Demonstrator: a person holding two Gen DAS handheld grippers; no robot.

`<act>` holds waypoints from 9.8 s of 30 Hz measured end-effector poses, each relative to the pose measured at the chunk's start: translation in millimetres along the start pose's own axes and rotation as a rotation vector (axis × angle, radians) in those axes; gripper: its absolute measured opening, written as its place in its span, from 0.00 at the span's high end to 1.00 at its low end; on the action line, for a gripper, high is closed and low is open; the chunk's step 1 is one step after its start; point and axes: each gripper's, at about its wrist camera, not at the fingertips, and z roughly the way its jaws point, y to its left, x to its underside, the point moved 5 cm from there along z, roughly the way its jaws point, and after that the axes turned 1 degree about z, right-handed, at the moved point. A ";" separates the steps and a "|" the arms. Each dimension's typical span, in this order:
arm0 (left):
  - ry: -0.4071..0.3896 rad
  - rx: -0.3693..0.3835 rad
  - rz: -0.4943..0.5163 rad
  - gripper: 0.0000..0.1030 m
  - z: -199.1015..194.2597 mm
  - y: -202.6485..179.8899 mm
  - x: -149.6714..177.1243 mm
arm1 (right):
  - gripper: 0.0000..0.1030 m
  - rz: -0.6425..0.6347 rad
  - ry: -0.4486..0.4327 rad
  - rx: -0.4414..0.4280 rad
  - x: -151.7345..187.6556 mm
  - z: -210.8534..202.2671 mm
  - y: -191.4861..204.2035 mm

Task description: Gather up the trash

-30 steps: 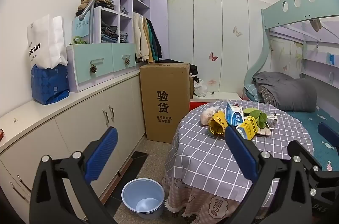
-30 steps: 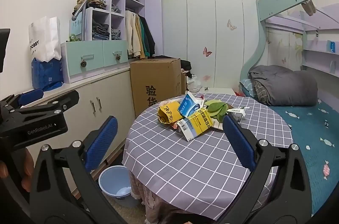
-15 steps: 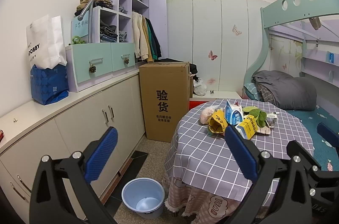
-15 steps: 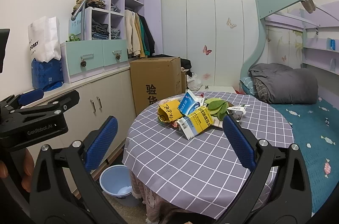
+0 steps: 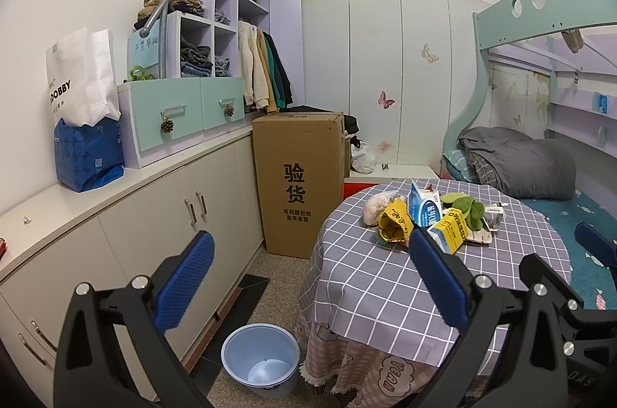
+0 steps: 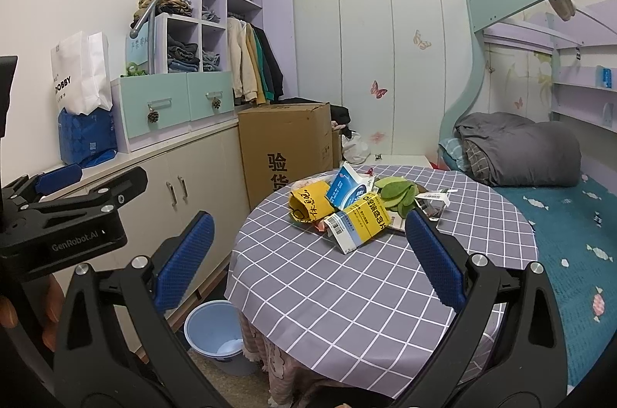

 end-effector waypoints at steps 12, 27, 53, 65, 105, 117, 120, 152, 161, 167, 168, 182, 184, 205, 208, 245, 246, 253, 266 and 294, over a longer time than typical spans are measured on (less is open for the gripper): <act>0.002 -0.001 0.003 0.04 1.2 -5.7 5.1 | 0.06 0.004 0.007 -0.006 0.9 1.6 2.0; 0.009 -0.003 0.010 0.04 10.8 -5.2 16.4 | 0.06 0.012 0.020 -0.010 8.0 4.7 3.6; 0.041 -0.010 0.023 0.04 9.2 -1.1 12.7 | 0.06 0.030 0.058 -0.013 12.3 5.2 -3.0; 0.070 -0.004 0.040 0.04 19.1 -9.2 17.1 | 0.06 0.049 0.085 0.005 15.7 14.1 -12.4; 0.512 0.536 -0.016 0.43 252.3 -205.8 70.5 | 0.06 0.338 0.359 0.155 59.3 150.0 -182.7; 0.417 0.732 -0.122 0.99 210.7 -201.8 44.3 | 0.06 0.330 0.351 0.140 50.5 148.1 -176.6; 0.363 0.754 -0.126 0.99 191.6 -191.2 31.4 | 0.06 0.322 0.346 0.111 44.0 150.5 -170.0; 0.285 0.291 -0.183 0.99 231.7 4.5 33.8 | 0.90 -0.084 0.405 0.169 31.7 278.1 -2.9; 0.286 0.331 -0.218 0.99 226.4 26.6 40.9 | 0.97 -0.028 0.259 0.042 -6.2 221.4 21.7; 0.280 0.267 -0.271 0.99 223.0 75.7 50.6 | 0.97 -0.053 0.273 -0.163 -11.4 214.8 89.6; 0.292 0.236 -0.281 0.99 225.2 89.2 56.4 | 0.97 -0.070 0.294 -0.192 -4.7 219.3 105.2; 0.772 0.048 -0.399 0.99 338.9 187.7 241.2 | 0.97 -0.161 0.726 -0.328 184.8 344.5 237.3; 0.842 0.067 -0.417 0.99 362.1 183.9 268.0 | 0.97 -0.152 0.782 -0.314 212.2 360.6 237.6; 0.967 -0.080 -0.530 0.33 381.6 227.7 345.3 | 0.96 -0.064 0.978 -0.292 302.5 413.0 244.4; 0.956 -0.110 -0.542 0.33 378.9 234.8 340.7 | 0.96 -0.060 0.970 -0.304 298.8 413.6 250.3; 0.329 -0.058 -0.314 0.24 224.3 118.4 67.9 | 0.34 0.045 0.305 -0.294 -8.4 234.6 117.6; 0.325 -0.030 -0.281 0.24 225.9 98.5 58.5 | 0.34 0.056 0.292 -0.265 -13.6 232.2 98.6; 0.323 0.217 -0.073 0.24 243.5 -49.2 19.3 | 0.33 0.165 0.213 0.055 -23.6 207.3 -67.5; 0.371 0.351 0.189 0.24 276.2 -219.5 18.9 | 0.30 0.051 0.445 0.323 37.9 246.2 -221.3; 0.304 0.571 0.076 0.94 284.3 -285.2 -16.9 | 0.95 0.164 0.315 0.241 13.1 228.4 -242.1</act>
